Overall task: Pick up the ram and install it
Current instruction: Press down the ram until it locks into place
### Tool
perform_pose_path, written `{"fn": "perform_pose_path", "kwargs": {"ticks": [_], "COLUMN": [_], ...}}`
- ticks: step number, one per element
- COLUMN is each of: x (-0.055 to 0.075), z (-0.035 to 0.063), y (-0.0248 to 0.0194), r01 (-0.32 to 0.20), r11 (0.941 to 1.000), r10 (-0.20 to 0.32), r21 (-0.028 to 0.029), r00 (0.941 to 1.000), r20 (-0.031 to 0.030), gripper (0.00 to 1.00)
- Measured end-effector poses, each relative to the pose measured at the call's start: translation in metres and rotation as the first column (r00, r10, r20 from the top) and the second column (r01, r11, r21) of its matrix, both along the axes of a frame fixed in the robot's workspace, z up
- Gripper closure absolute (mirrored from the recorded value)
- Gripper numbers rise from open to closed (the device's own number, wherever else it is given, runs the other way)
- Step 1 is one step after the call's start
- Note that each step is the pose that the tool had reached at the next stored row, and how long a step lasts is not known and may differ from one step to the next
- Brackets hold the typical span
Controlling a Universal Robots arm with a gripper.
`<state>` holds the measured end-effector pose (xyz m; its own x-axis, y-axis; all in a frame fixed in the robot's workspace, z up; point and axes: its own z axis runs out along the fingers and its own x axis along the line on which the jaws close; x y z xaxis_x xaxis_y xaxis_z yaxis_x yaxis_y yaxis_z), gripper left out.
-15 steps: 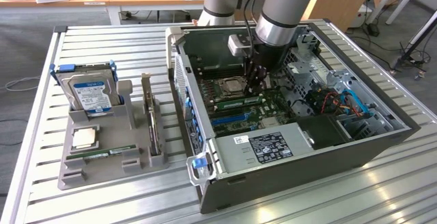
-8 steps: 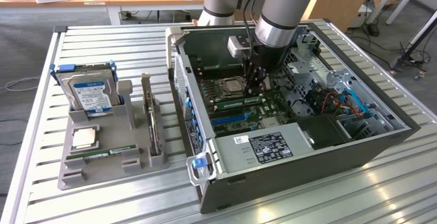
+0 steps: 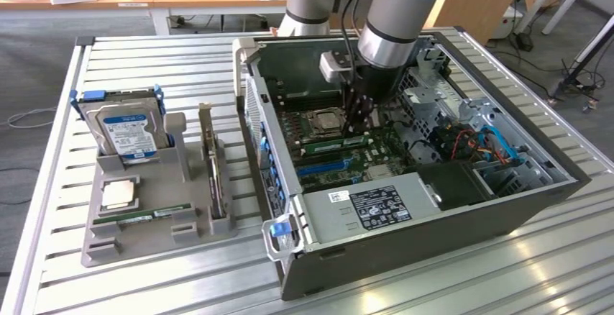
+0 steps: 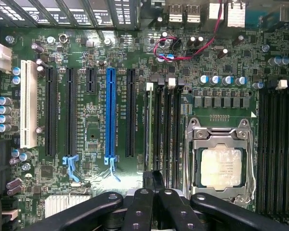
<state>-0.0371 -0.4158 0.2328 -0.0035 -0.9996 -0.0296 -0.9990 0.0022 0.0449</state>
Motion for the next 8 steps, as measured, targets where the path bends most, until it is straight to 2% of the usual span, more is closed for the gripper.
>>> {"fn": "perform_pose_path", "kwargs": {"ticks": [8], "x": [0.0], "z": [-0.0035], "y": [-0.0001], "r01": [0.0], "r11": [1.0], "r10": [0.0], "r21": [-0.0006], "r00": [1.0], "r20": [-0.0002], "gripper": [0.89]}}
